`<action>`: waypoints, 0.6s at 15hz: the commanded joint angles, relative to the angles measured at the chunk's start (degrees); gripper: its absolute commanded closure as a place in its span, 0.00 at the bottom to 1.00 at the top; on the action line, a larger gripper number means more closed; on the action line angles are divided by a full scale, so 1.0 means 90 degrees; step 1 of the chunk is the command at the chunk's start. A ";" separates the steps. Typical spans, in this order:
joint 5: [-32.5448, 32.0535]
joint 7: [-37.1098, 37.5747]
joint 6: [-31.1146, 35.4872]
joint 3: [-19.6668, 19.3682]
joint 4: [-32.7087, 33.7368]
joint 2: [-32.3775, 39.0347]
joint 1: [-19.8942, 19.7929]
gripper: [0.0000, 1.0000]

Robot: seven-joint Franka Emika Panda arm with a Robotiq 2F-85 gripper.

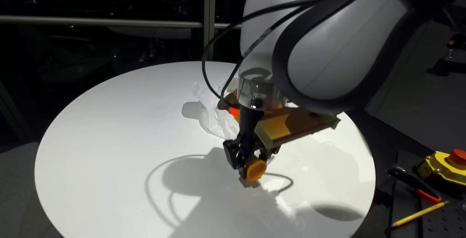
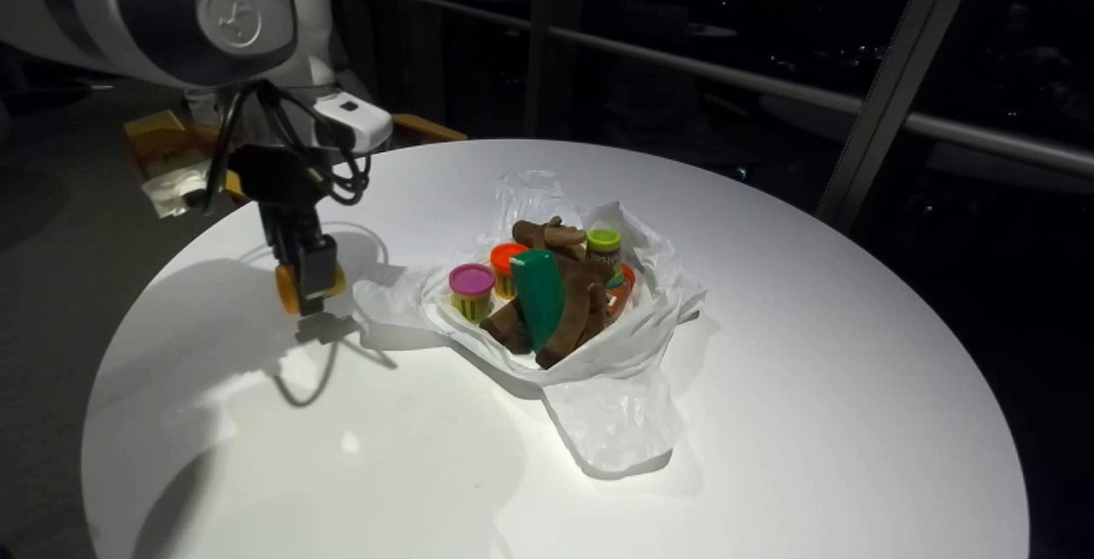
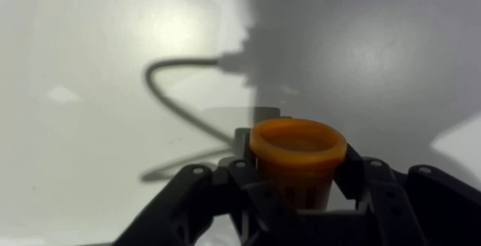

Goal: Put the objects inside the plastic

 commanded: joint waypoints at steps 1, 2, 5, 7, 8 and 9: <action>-0.1015 0.0868 -0.0436 -0.0782 0.0203 -0.0647 0.0093 0.76; -0.1260 0.0972 -0.0547 -0.0876 0.0387 -0.0679 -0.0022 0.76; -0.1825 0.1169 -0.0740 -0.1037 0.1055 -0.0477 -0.0297 0.76; -0.1901 0.1131 -0.0856 -0.1012 0.1451 -0.0241 -0.0476 0.76; -0.1839 0.1052 -0.0880 -0.0973 0.1610 -0.0115 -0.0570 0.76; -0.1812 0.1027 -0.0907 -0.0963 0.1757 0.0012 -0.0624 0.76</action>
